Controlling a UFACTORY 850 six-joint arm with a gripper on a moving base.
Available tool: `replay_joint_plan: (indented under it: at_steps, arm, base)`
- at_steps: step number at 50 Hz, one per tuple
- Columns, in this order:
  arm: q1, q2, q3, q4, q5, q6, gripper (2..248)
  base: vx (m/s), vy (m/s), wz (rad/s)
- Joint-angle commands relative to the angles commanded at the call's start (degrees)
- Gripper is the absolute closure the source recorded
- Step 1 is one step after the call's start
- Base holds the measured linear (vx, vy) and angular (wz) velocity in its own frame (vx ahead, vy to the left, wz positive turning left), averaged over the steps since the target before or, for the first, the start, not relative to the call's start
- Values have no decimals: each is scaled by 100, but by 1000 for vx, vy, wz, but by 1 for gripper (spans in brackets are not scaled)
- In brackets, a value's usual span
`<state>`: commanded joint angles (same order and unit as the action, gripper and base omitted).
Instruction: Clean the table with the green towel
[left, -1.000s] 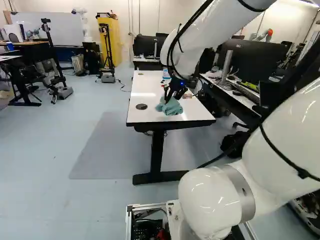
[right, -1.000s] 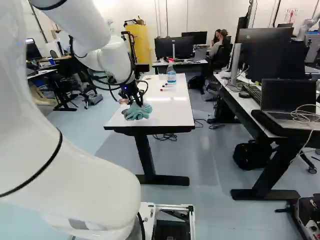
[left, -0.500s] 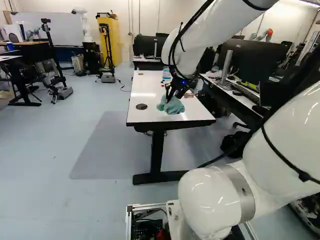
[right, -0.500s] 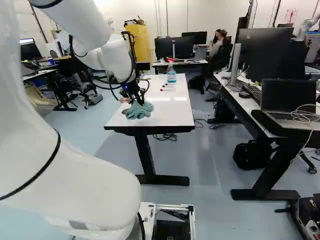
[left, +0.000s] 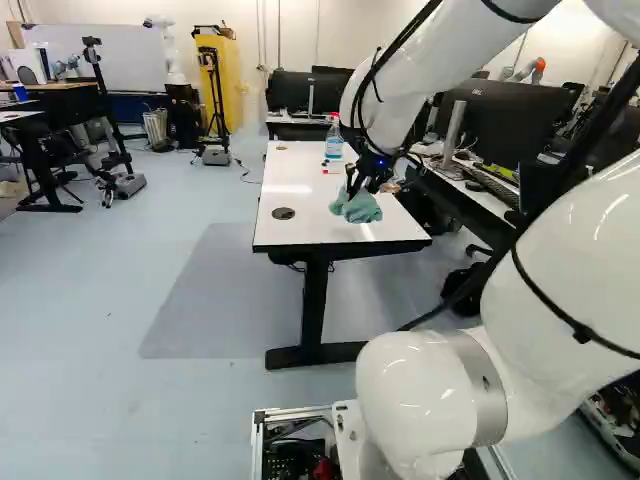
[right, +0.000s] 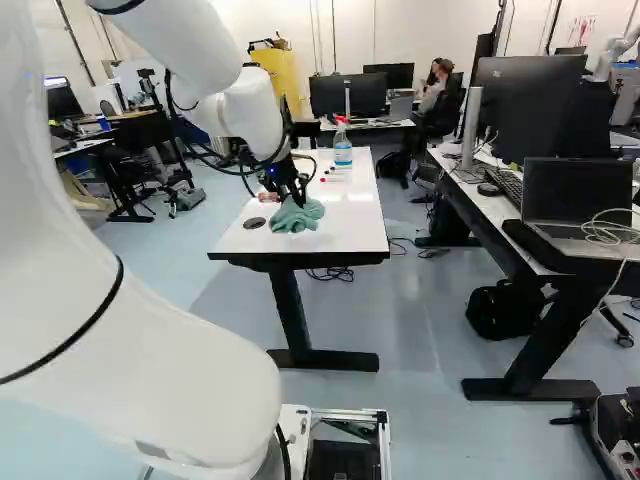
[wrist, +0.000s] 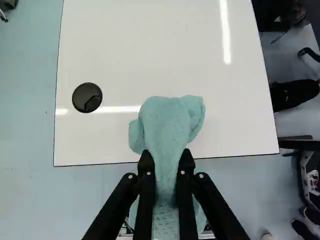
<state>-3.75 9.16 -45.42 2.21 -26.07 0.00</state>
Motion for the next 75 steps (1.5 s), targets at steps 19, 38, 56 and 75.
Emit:
replay_joint_plan:
  at_steps: [19,38,56,75]
  arm:
    - [-437,-60,-54,0,256,0,202]
    - [-855,-216,-198,0,256,0,202]
    - [-1172,-634,-599,0,294,0,202]
    - [-1518,-954,-918,0,326,0,202]
  base:
    - [0,0,0]
    - [0,0,0]
    - [0,0,0]
    - [0,0,0]
